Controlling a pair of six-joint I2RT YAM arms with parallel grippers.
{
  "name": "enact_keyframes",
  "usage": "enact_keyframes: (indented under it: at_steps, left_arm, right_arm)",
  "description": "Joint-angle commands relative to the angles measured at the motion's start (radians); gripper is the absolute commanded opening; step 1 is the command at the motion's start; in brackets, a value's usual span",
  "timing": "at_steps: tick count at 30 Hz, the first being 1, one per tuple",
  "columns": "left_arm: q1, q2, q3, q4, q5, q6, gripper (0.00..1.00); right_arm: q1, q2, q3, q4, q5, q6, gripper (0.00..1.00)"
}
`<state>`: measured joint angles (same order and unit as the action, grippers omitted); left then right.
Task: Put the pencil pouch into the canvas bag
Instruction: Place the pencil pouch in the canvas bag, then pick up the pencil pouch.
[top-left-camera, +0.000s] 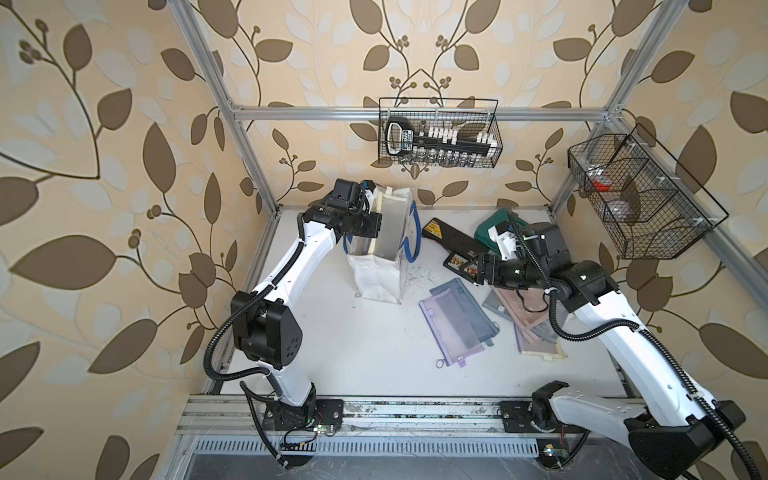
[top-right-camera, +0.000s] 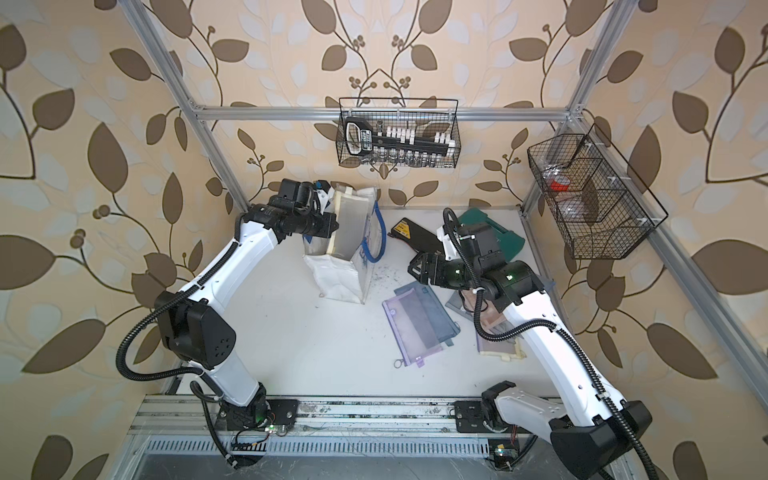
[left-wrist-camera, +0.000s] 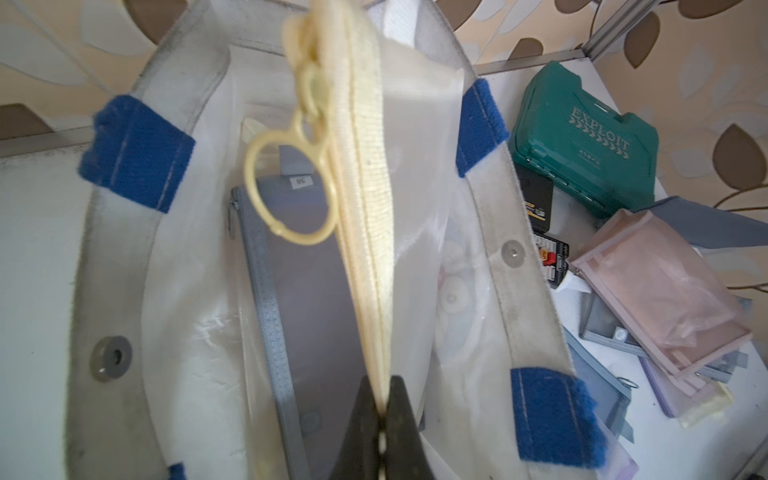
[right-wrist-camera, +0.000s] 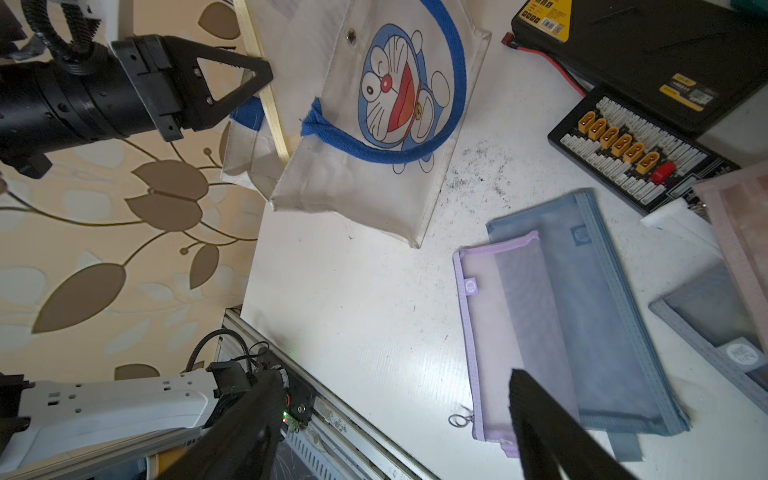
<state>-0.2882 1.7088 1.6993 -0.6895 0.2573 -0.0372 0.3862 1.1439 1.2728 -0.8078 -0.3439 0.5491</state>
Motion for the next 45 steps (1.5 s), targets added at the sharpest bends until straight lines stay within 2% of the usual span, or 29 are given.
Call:
enact_keyframes:
  at_steps: [1, 5, 9, 11, 12, 15, 19, 22, 24, 26, 32, 34, 36, 40, 45]
  left_arm:
    - [-0.002, 0.019, 0.016, -0.046, 0.033, -0.015, 0.0]
    - [-0.002, 0.048, 0.044, -0.063, -0.05, 0.003, 0.0]
    - [-0.002, 0.051, 0.105, -0.093, -0.125, 0.013, 0.41]
    - [-0.002, 0.033, 0.117, -0.096, -0.141, 0.016, 0.55]
    - [-0.002, 0.019, 0.121, -0.099, -0.149, 0.017, 0.61]
    - [-0.003, -0.037, 0.119, -0.117, -0.17, 0.017, 0.7]
    - [-0.013, -0.145, 0.075, -0.133, -0.186, -0.007, 0.73]
    - [-0.064, -0.253, -0.003, -0.167, -0.181, -0.038, 0.74]
    - [-0.144, -0.34, -0.066, -0.2, -0.195, -0.063, 0.76]
    - [-0.267, -0.417, -0.154, -0.225, -0.227, -0.118, 0.77]
    - [-0.555, -0.545, -0.392, -0.224, -0.198, -0.401, 0.79]
    - [-0.615, -0.555, -0.465, -0.185, -0.179, -0.467, 0.8]
    - [-0.644, -0.547, -0.535, -0.128, -0.111, -0.519, 0.8]
    - [-0.652, -0.49, -0.66, 0.016, -0.019, -0.608, 0.81]
    - [-0.652, -0.36, -0.774, 0.262, 0.011, -0.708, 0.8]
  right_arm:
    - [0.0, 0.002, -0.044, 0.031, 0.008, -0.01, 0.83]
    - [-0.001, -0.007, -0.114, 0.048, 0.013, -0.017, 0.83]
    - [-0.001, -0.013, -0.174, 0.061, 0.018, -0.021, 0.83]
    - [-0.001, -0.015, -0.198, 0.068, 0.023, -0.025, 0.83]
    - [-0.001, -0.015, -0.21, 0.07, 0.025, -0.028, 0.83]
    - [-0.001, -0.012, -0.241, 0.077, 0.031, -0.034, 0.83]
    - [-0.001, 0.001, -0.296, 0.103, 0.039, -0.046, 0.83]
    - [-0.001, 0.025, -0.337, 0.124, 0.039, -0.063, 0.83]
    - [-0.001, 0.042, -0.364, 0.149, 0.038, -0.066, 0.83]
    - [-0.001, 0.068, -0.391, 0.183, 0.031, -0.071, 0.82]
    - [0.0, 0.185, -0.427, 0.263, 0.014, -0.097, 0.79]
    - [-0.001, 0.223, -0.428, 0.281, 0.018, -0.108, 0.78]
    - [0.0, 0.263, -0.43, 0.303, 0.023, -0.124, 0.77]
    - [0.001, 0.331, -0.438, 0.334, 0.031, -0.144, 0.75]
    - [0.001, 0.361, -0.471, 0.383, 0.02, -0.133, 0.73]
